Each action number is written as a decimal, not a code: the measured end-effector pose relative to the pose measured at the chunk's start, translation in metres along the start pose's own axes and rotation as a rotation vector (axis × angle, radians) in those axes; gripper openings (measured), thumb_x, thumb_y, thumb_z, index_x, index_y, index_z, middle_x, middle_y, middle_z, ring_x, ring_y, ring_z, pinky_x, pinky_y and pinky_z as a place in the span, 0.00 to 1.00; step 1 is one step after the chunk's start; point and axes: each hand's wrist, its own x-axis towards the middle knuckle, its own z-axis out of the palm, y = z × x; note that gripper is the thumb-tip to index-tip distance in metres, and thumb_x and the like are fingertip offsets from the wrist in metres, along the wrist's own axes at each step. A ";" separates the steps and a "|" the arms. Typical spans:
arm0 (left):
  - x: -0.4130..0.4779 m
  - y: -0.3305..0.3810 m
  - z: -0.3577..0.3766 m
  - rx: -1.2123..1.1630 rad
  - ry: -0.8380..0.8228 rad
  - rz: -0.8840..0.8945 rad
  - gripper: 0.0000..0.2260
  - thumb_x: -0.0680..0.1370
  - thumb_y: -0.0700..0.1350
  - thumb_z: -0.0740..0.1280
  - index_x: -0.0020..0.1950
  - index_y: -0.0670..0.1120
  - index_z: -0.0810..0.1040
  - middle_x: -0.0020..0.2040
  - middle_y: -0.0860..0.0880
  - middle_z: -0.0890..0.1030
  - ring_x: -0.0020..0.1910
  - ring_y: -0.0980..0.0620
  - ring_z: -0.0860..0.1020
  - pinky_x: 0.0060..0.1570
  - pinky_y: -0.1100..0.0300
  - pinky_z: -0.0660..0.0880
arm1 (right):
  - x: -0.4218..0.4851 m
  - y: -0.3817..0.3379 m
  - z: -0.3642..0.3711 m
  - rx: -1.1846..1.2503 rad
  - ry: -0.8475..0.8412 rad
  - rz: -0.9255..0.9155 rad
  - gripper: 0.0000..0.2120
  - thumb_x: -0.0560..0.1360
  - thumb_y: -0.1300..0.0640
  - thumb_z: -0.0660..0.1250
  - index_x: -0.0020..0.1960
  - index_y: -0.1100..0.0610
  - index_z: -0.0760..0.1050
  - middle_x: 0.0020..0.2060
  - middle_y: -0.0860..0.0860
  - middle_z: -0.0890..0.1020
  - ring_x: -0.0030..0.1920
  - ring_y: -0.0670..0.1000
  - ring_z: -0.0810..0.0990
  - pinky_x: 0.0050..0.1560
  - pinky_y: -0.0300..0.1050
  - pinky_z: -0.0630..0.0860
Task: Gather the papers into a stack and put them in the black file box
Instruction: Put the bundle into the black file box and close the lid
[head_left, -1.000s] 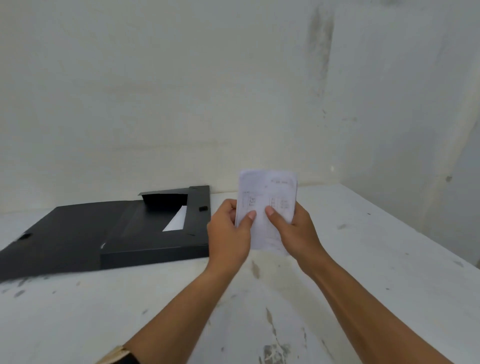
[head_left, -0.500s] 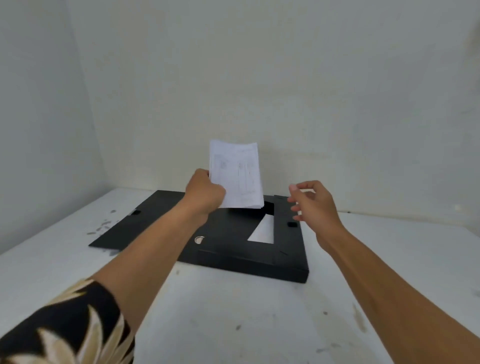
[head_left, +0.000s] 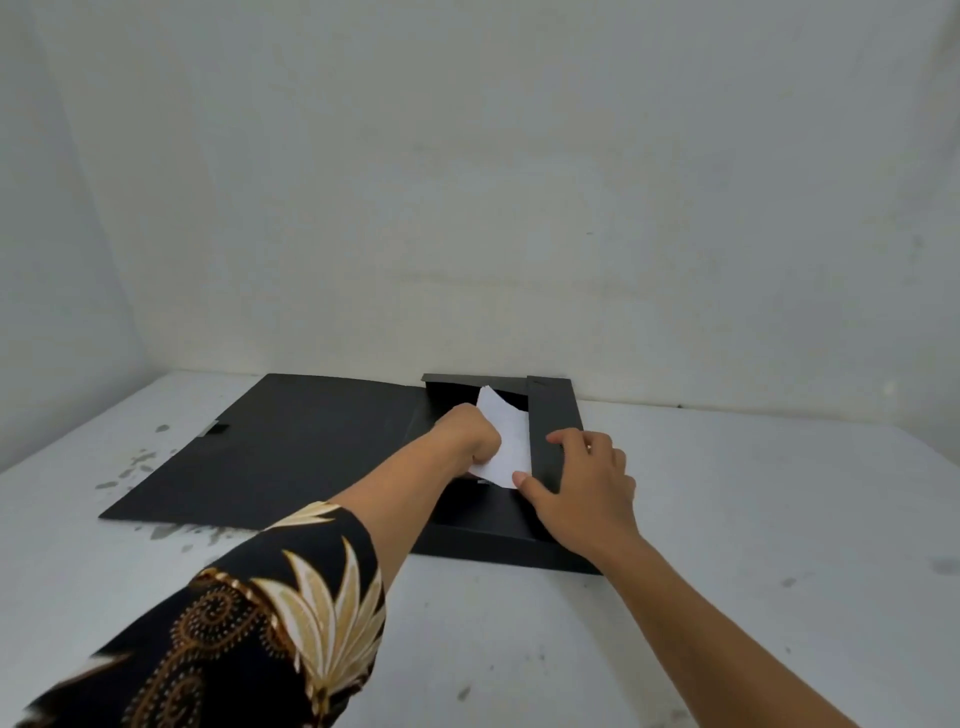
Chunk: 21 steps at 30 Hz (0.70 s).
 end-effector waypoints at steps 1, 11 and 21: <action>0.001 0.003 0.004 0.007 -0.004 0.006 0.14 0.78 0.33 0.63 0.64 0.37 0.73 0.42 0.44 0.75 0.44 0.46 0.76 0.42 0.57 0.76 | 0.000 0.001 0.003 -0.012 -0.013 -0.010 0.29 0.71 0.36 0.66 0.68 0.47 0.66 0.65 0.51 0.68 0.64 0.54 0.67 0.61 0.50 0.67; 0.003 0.018 0.033 0.377 0.077 0.044 0.04 0.71 0.37 0.69 0.44 0.42 0.78 0.41 0.46 0.79 0.39 0.49 0.79 0.36 0.61 0.74 | 0.002 0.007 0.011 0.008 -0.006 -0.059 0.31 0.71 0.38 0.66 0.69 0.49 0.64 0.66 0.50 0.67 0.66 0.53 0.65 0.63 0.51 0.68; 0.003 0.008 0.021 0.337 0.052 0.102 0.05 0.75 0.38 0.63 0.39 0.42 0.73 0.37 0.46 0.75 0.34 0.49 0.74 0.32 0.59 0.70 | 0.002 0.006 0.009 0.020 -0.015 -0.055 0.30 0.72 0.37 0.66 0.68 0.49 0.66 0.65 0.50 0.67 0.65 0.53 0.66 0.63 0.51 0.69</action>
